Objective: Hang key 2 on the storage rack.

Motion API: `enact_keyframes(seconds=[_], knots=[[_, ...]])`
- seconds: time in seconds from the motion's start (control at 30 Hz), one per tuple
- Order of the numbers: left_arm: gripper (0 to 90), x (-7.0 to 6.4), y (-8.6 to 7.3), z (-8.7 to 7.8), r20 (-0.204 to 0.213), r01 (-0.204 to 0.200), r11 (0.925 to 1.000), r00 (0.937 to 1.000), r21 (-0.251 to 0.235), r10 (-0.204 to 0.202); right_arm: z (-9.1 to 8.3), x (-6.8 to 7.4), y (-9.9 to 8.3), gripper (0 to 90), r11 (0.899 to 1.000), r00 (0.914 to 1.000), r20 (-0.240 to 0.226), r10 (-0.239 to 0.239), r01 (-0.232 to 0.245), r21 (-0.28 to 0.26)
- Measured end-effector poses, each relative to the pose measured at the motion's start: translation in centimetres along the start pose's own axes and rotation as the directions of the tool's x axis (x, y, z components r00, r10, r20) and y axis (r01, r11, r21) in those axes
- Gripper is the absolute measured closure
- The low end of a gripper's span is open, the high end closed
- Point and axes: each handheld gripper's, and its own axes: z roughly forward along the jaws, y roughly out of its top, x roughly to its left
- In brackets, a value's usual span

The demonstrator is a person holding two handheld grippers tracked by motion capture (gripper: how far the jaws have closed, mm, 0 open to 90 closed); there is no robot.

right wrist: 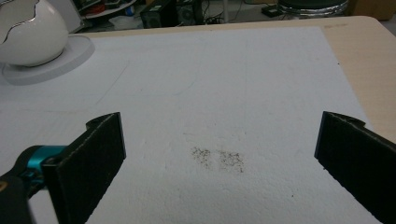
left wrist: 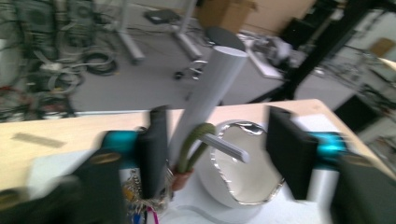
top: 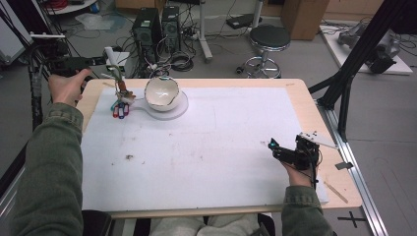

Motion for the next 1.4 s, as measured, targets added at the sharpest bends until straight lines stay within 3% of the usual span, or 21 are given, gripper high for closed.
enact_keyframes(seconds=[0.17, 0.3, 0.4, 0.73, 1.03, 1.4], knots=[[16.6, 0.0, -0.6, -0.3, -0.013, 0.006, 0.9998, 0.9999, -0.018, -0.006, 0.0, 0.0, 0.0, 0.8, 1.0, 1.0, -0.003, 0.0, 0.0, -0.001], [1.6, -0.4, -1.1, -0.4, -0.035, -0.036, 0.9993, 0.9988, -0.008, 0.036, 0.2, 0.1, 0.1, 0.8, 1.0, 1.0, -0.005, -0.005, 0.005, -0.003], [1.6, -0.7, -1.4, -0.7, -0.022, -0.041, 0.9986, 0.999, -0.032, 0.04, 0.2, 0.2, 0.1, 0.8, 1.0, 1.0, -0.004, -0.005, 0.005, -0.001], [1.6, -1.1, -2.8, -1.7, -0.056, -0.037, 0.9952, 0.9979, -0.091, 0.032, 0.3, 0.2, 0.1, 0.8, 1.0, 0.9999, -0.004, -0.011, 0.011, -0.003], [1.6, -1.7, -4.5, -2.2, -0.088, -0.064, 0.9942, 0.9945, -0.086, 0.057, 0.3, 0.1, 0.1, 0.8, 1.0, 0.9999, -0.003, -0.011, 0.011, -0.005], [1.7, -1.9, -6.4, -3.0, -0.109, -0.068, 0.9934, 0.9924, -0.093, 0.058, 0.4, 0.2, 0.2, 0.8, 1.0, 0.9999, -0.01, -0.013, 0.013, -0.004]])
